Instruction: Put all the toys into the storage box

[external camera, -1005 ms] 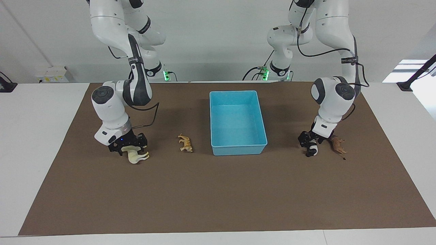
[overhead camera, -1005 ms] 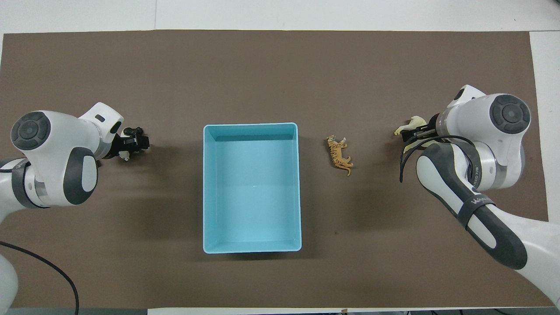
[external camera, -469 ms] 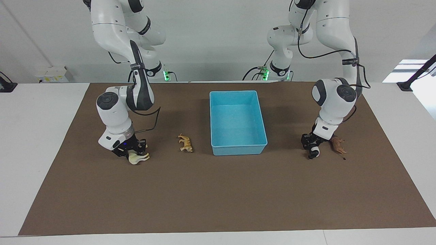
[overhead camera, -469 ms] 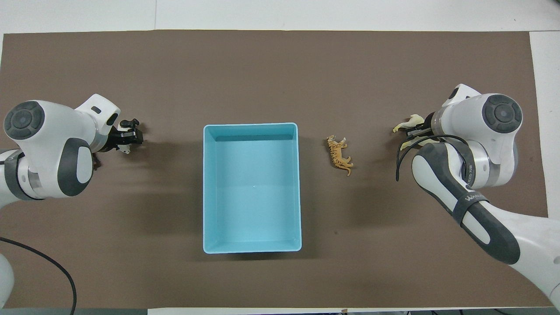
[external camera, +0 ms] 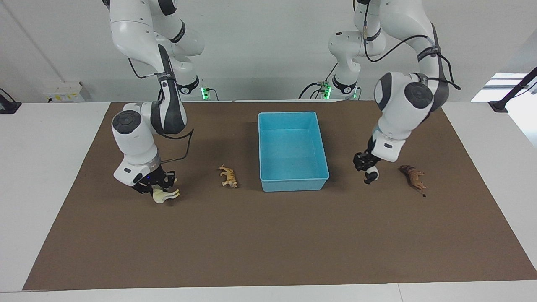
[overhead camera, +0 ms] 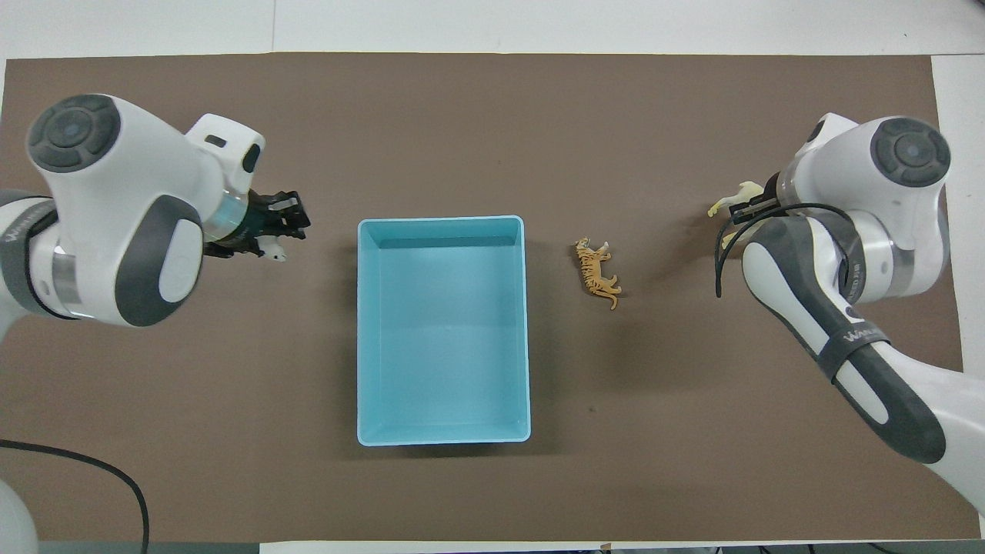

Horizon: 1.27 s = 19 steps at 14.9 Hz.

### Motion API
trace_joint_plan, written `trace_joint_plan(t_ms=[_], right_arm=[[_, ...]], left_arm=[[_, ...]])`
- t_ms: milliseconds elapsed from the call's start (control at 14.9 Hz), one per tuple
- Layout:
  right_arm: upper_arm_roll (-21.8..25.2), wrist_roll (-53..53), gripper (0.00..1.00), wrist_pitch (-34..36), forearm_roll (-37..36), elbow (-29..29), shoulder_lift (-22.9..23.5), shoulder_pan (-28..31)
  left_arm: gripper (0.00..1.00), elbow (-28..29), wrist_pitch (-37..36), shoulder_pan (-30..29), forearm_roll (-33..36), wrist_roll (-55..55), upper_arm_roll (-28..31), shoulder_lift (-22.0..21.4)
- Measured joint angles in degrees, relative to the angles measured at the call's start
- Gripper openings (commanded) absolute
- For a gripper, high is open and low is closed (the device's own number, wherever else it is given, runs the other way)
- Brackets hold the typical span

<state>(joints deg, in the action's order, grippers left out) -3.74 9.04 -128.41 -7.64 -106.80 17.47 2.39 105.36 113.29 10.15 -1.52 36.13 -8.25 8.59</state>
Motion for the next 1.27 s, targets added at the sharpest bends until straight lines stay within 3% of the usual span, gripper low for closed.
trace_joint_plan(t_ms=[67,201,268,335,402,603,871,1139,1273], right_arm=[[-0.03,0.00,0.00,5.04,0.00,3.28,-1.01,0.00],[-0.50,0.00,0.00,14.27,0.04,8.48,-3.71,-0.04],[-1.13,0.00,0.00,17.79,0.08,10.19,-5.15,-0.06],[-1.92,-0.01,0.00,20.43,0.09,11.29,-6.43,-0.09],[-2.59,-0.10,0.00,22.48,0.09,11.97,-7.59,-0.21],[-4.15,-0.31,0.00,25.41,0.11,12.35,-10.04,-0.56],[-6.59,-4.47,0.00,25.55,0.27,12.32,-10.21,-0.49],[-17.80,-21.99,0.00,24.63,0.37,12.29,-9.77,-1.17],[-21.26,-32.16,0.00,22.78,0.25,12.41,-8.35,-6.17]], left_arm=[[0.00,0.04,-0.53,3.70,-0.03,6.34,-0.94,-1.15],[0.20,0.43,-0.50,11.67,-0.01,16.27,-1.71,-2.12],[0.43,1.18,-0.38,14.89,0.00,19.01,-1.81,-2.34],[0.87,2.46,0.05,16.96,0.00,20.35,-1.82,-2.61],[1.00,4.24,1.15,18.04,0.00,20.85,-1.77,-2.98],[1.00,7.60,2.38,17.95,0.00,20.74,-0.93,-4.12],[1.00,7.68,0.19,14.93,1.93,19.22,0.38,-6.31],[1.00,7.56,-0.66,-0.12,5.65,1.94,0.99,-8.29],[1.00,7.61,0.18,-8.39,5.67,-10.03,1.28,-8.26]])
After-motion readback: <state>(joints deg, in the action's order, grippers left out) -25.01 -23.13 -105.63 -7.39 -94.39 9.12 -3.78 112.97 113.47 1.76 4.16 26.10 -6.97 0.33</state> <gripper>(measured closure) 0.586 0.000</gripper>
